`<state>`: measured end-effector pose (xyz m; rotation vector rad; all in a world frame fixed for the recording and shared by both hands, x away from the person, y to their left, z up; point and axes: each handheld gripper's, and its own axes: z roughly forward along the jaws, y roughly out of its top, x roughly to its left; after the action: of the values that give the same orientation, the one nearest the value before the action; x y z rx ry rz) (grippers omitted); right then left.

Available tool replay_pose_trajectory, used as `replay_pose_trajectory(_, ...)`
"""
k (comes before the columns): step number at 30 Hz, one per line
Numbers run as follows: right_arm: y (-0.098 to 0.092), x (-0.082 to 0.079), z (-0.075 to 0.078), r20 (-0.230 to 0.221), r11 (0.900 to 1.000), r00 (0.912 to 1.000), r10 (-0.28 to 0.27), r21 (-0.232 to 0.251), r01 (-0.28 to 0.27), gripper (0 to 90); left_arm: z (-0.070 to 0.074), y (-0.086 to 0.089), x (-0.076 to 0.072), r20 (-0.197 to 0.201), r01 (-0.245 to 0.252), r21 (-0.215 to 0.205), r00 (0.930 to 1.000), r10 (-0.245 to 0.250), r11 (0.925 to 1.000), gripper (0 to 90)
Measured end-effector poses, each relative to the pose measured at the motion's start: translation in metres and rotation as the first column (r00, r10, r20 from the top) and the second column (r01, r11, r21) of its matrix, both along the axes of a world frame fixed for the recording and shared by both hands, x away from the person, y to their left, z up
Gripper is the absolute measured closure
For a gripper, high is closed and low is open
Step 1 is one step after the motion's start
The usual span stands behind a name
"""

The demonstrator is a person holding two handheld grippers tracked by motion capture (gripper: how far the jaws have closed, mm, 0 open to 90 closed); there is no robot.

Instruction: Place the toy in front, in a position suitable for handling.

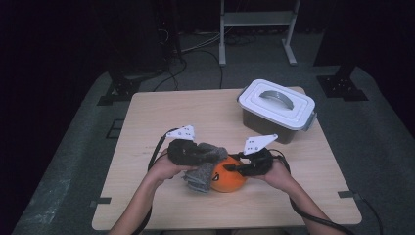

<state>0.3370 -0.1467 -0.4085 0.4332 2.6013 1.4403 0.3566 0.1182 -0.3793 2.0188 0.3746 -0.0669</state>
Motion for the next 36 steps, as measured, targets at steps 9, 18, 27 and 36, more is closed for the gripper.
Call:
replay_pose_trajectory(9, -0.026, -0.006, -0.006, -0.011, 1.0, 0.9999, -0.013, -0.01, 0.013, 61.6, -0.002, -0.003, -0.001, 0.005, 0.0, 0.036, 1.0, 0.0, 0.9993, 75.5)
replay_pose_trajectory(18, -0.047, -0.009, -0.012, -0.03, 1.0, 0.9993, -0.022, 0.004, 0.022, 60.4, -0.004, -0.008, 0.0, 0.006, 0.009, 0.07, 0.9999, -0.01, 0.9975, 75.3)
replay_pose_trajectory(27, -0.049, -0.009, 0.002, -0.038, 0.999, 0.9993, -0.006, -0.034, 0.005, 36.6, -0.003, -0.016, -0.002, 0.003, 0.033, 0.076, 0.9994, -0.034, 0.9966, 75.4)
replay_pose_trajectory(36, -0.033, -0.006, 0.009, -0.005, 0.998, 0.9998, 0.021, -0.053, -0.021, 41.4, -0.002, -0.014, -0.002, 0.013, 0.03, 0.079, 0.9994, -0.031, 0.9964, 75.4)
